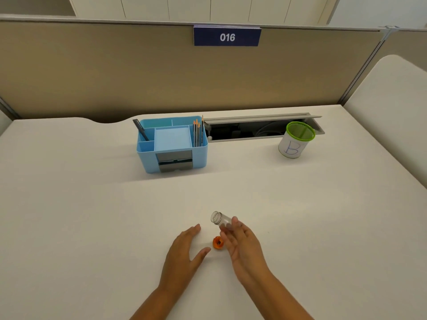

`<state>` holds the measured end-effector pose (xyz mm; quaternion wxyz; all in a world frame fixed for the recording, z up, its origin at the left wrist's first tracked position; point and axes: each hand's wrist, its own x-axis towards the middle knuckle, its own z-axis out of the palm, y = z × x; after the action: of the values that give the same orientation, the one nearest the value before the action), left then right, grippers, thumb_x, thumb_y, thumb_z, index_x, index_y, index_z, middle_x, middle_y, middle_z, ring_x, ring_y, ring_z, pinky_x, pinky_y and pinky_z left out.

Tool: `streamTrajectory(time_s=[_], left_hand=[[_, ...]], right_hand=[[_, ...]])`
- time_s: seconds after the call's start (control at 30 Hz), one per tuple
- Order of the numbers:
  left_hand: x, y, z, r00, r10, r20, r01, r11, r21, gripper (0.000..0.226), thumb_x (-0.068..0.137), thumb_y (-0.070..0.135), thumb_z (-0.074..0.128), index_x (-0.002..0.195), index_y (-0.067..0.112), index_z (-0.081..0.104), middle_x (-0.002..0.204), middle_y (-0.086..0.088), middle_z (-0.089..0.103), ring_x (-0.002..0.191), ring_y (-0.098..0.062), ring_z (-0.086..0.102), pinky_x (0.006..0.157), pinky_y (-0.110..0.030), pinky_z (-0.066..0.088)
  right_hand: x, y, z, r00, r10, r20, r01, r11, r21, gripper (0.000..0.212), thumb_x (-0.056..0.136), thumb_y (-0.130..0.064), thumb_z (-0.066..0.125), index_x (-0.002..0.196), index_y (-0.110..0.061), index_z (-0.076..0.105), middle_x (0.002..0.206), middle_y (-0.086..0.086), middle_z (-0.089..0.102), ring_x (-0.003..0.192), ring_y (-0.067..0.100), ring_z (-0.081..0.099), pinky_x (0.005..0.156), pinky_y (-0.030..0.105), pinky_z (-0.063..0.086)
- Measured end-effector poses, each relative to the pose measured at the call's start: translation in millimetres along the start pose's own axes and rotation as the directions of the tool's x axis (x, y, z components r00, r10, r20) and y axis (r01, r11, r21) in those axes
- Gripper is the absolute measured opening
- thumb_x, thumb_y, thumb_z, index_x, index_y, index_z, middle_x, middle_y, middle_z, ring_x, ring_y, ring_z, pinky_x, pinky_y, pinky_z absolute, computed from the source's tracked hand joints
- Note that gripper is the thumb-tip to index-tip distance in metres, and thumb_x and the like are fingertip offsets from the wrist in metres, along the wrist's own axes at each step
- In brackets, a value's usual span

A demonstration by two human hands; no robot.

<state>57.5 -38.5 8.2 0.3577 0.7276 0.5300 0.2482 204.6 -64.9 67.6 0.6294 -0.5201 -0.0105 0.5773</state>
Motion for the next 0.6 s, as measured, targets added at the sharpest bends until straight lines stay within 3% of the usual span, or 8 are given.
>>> streamTrajectory(time_s=[0.1,0.17,0.27,0.37,0.47,0.6], left_hand=[[4,0,10,0.996,0.070,0.057,-0.075,0.993,0.095,0.073,0.071,0.066,0.048,0.132,0.029,0.036,0.135,0.016,0.035,0.130,-0.004,0.026,0.110,-0.026,0.014],[6,2,18,0.988,0.128,0.083,-0.141,0.976,0.166,0.066,0.075,0.060,0.053,0.130,0.025,0.040,0.139,0.010,0.040,0.133,-0.010,0.028,0.113,-0.029,0.010],[11,6,24,0.989,0.145,0.031,-0.148,0.967,0.205,0.042,0.081,0.044,0.058,0.117,0.022,0.055,0.135,0.003,0.050,0.130,-0.017,0.037,0.112,-0.033,0.019],[15,9,20,0.992,0.127,-0.022,-0.122,0.981,0.153,0.025,0.082,0.036,0.060,0.102,0.021,0.063,0.125,0.002,0.059,0.122,-0.019,0.046,0.101,-0.026,0.031],[17,12,16,0.993,0.118,-0.021,-0.113,0.980,0.163,0.038,0.078,0.040,0.064,0.110,0.021,0.058,0.122,0.004,0.060,0.117,-0.017,0.048,0.093,-0.021,0.030],[19,20,22,0.988,0.132,0.074,-0.146,0.960,0.240,0.060,0.071,0.048,0.067,0.123,0.024,0.048,0.128,0.004,0.054,0.120,-0.016,0.043,0.102,-0.027,0.029]], right_hand=[[-5,1,-2,1.000,-0.011,-0.012,0.011,0.998,0.059,0.036,0.087,-0.024,0.057,0.113,0.001,0.053,0.103,0.015,0.065,0.086,0.015,0.070,0.068,0.021,0.059],[-6,-1,-4,1.000,-0.013,-0.020,0.014,0.997,0.076,0.037,0.087,-0.023,0.057,0.113,0.002,0.053,0.100,0.014,0.065,0.086,0.016,0.069,0.070,0.023,0.058],[-8,-5,-8,0.999,-0.021,-0.030,0.024,0.994,0.104,0.038,0.088,-0.021,0.057,0.115,0.005,0.051,0.099,0.015,0.062,0.085,0.017,0.068,0.072,0.025,0.057],[-9,-8,-12,0.998,-0.049,-0.045,0.054,0.993,0.101,0.038,0.088,-0.020,0.056,0.116,0.006,0.049,0.097,0.016,0.060,0.086,0.019,0.067,0.068,0.023,0.059],[-10,-5,-17,0.994,-0.069,-0.089,0.072,0.997,0.033,0.039,0.089,-0.020,0.056,0.117,0.006,0.048,0.093,0.015,0.061,0.095,0.025,0.063,0.080,0.030,0.052],[-8,1,-21,0.986,-0.071,-0.148,0.073,0.997,0.008,0.039,0.088,-0.019,0.056,0.116,0.006,0.048,0.089,0.014,0.061,0.101,0.028,0.060,0.094,0.038,0.047]])
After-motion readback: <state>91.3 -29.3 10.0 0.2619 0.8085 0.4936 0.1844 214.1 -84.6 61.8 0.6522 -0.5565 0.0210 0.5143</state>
